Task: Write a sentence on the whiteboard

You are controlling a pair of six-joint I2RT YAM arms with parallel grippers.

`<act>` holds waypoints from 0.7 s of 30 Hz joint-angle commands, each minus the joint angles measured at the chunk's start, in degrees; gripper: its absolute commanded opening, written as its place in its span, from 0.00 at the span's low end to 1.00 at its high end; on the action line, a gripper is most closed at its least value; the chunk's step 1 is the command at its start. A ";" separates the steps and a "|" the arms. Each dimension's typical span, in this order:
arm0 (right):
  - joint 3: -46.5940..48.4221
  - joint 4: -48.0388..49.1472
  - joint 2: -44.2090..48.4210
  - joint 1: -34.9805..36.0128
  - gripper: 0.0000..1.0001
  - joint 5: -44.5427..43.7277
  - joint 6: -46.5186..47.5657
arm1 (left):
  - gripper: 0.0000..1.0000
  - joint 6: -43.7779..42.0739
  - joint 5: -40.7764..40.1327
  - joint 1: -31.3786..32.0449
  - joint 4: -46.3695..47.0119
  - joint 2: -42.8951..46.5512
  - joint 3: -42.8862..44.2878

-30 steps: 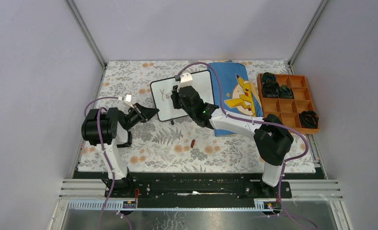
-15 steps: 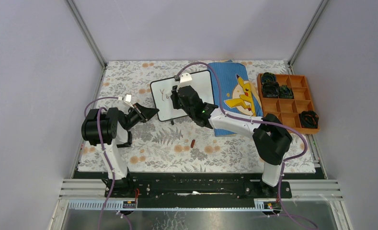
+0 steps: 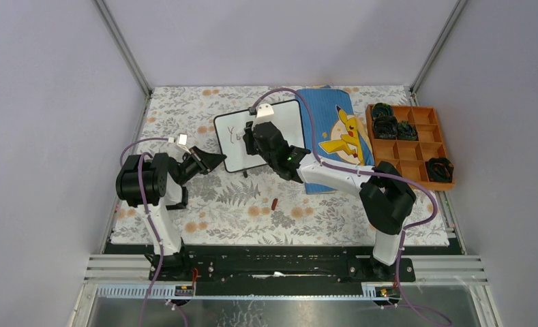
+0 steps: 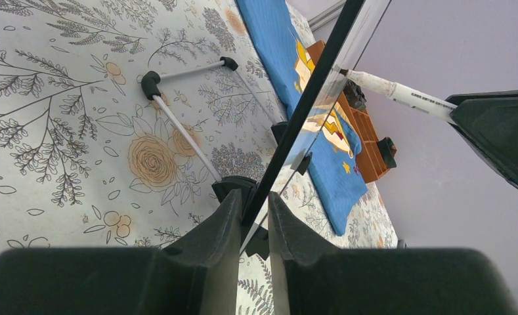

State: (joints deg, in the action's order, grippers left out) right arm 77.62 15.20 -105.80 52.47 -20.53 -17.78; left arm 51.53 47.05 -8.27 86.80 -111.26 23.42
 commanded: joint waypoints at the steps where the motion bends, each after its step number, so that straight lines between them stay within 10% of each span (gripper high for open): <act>1: 0.53 1.04 1.33 -0.55 0.00 -3.70 -0.15 | 0.26 -0.85 -0.47 0.26 1.79 -0.33 0.57; 21: -2.45 1.63 3.09 -0.75 0.00 -5.01 -0.37 | 0.26 -0.82 -0.47 0.36 1.68 -0.31 0.66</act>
State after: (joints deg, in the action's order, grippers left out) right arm 75.94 16.16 -105.19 52.47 -21.96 -18.13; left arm 51.53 47.00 -8.27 86.72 -111.26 23.42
